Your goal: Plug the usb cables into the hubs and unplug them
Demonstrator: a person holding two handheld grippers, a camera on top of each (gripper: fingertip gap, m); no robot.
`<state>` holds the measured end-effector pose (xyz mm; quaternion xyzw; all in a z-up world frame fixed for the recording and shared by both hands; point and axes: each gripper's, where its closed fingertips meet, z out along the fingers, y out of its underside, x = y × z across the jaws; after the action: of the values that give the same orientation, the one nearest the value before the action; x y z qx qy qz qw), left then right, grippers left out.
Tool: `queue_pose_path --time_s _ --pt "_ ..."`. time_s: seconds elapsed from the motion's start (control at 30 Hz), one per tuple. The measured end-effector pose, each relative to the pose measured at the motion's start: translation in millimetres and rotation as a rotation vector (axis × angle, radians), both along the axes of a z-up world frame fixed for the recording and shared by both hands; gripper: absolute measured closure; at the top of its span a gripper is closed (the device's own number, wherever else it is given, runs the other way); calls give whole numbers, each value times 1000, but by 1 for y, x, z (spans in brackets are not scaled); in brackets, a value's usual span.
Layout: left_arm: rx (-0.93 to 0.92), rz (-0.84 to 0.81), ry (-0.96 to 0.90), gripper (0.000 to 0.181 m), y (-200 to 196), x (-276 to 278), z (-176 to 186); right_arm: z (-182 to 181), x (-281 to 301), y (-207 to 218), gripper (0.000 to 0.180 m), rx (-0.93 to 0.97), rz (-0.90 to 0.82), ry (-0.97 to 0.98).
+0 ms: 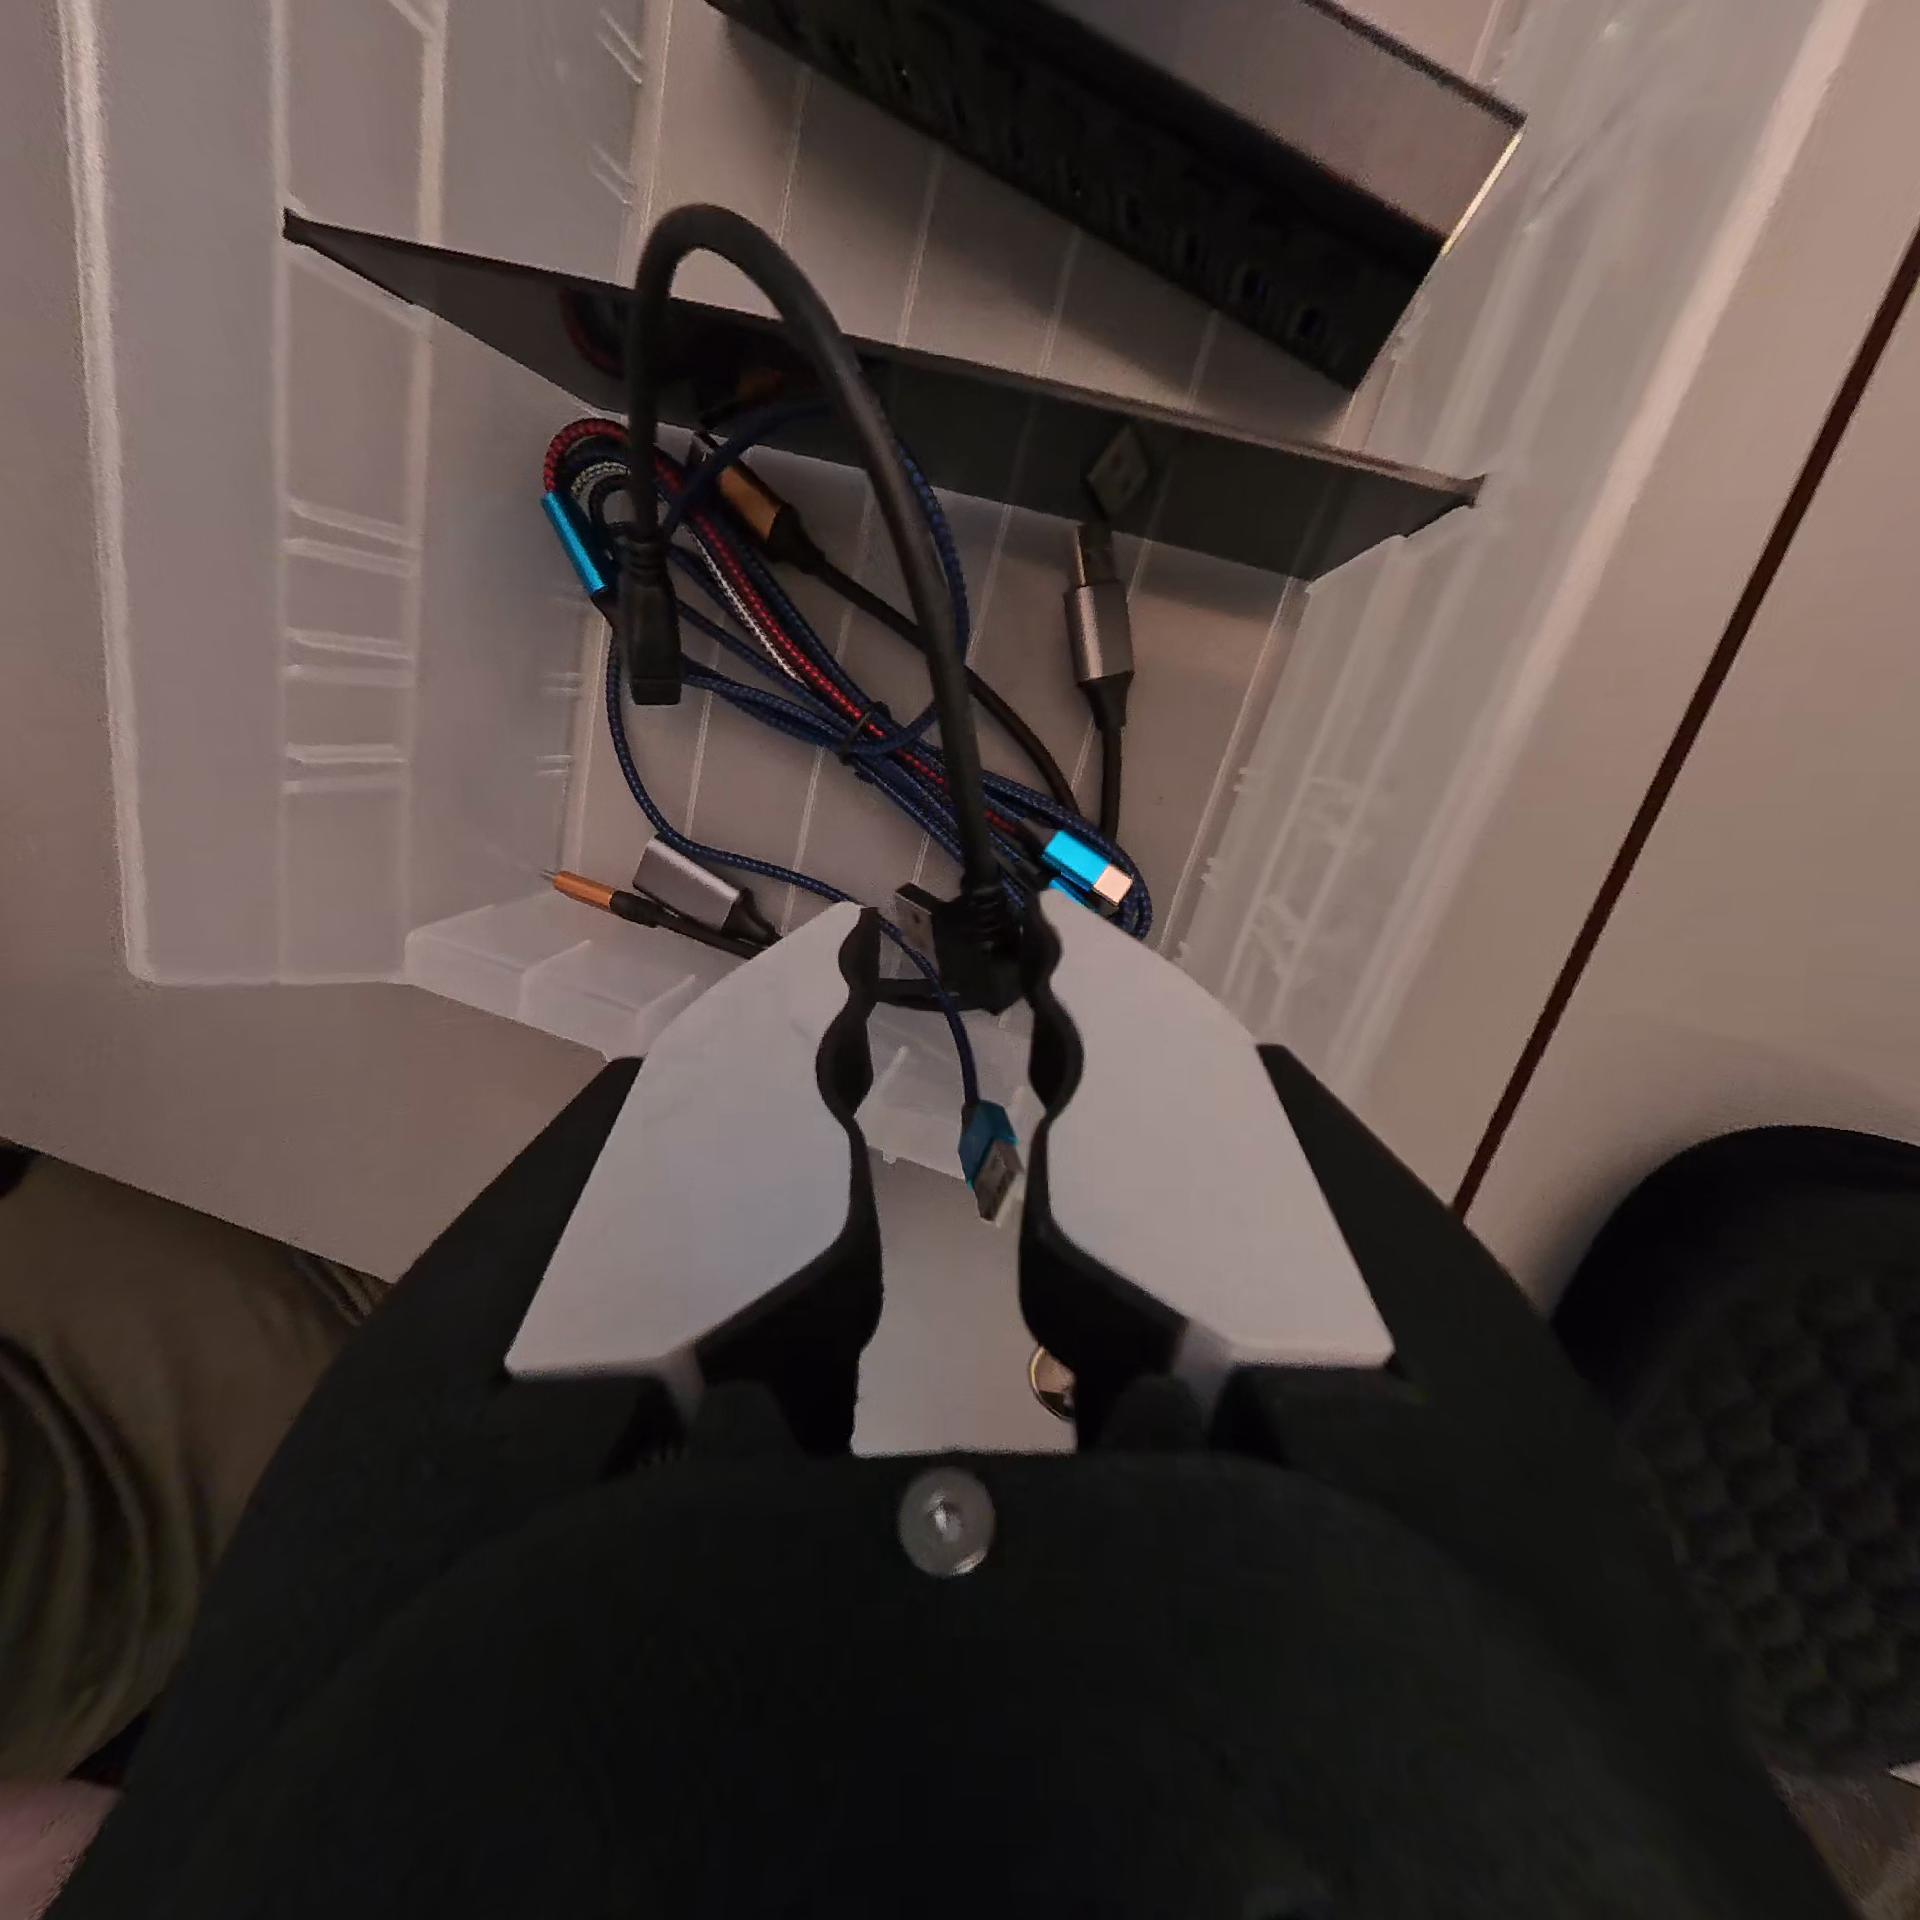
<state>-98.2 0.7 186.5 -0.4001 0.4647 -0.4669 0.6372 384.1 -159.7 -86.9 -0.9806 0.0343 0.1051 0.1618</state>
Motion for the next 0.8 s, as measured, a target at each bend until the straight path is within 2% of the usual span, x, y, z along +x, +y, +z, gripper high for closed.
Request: queue_pose_path --time_s 0.13,0.3,0.4,0.47,0.53,0.6,0.7,0.8 --pt "-14 -21 -14 155 0 -4 2 27 2 4 146 76 12 -18" --pt "-23 -30 9 155 0 2 -3 94 2 16 140 261 44 -84" --pt "-44 -88 37 155 -6 15 -10 173 -36 46 140 593 154 -140" --pt "-80 -164 59 155 -15 29 -17 232 -97 62 138 888 302 -132" --pt "-122 -244 84 155 -25 45 -27 272 -166 70 133 1109 439 -94" --pt "-157 -300 116 155 -32 60 -39 284 -235 74 129 1193 588 -40" --pt "-153 -310 186 155 -39 80 -57 270 -319 85 123 1171 769 -15" --pt "-124 -323 249 155 -48 90 -69 260 -378 91 124 1165 876 66"
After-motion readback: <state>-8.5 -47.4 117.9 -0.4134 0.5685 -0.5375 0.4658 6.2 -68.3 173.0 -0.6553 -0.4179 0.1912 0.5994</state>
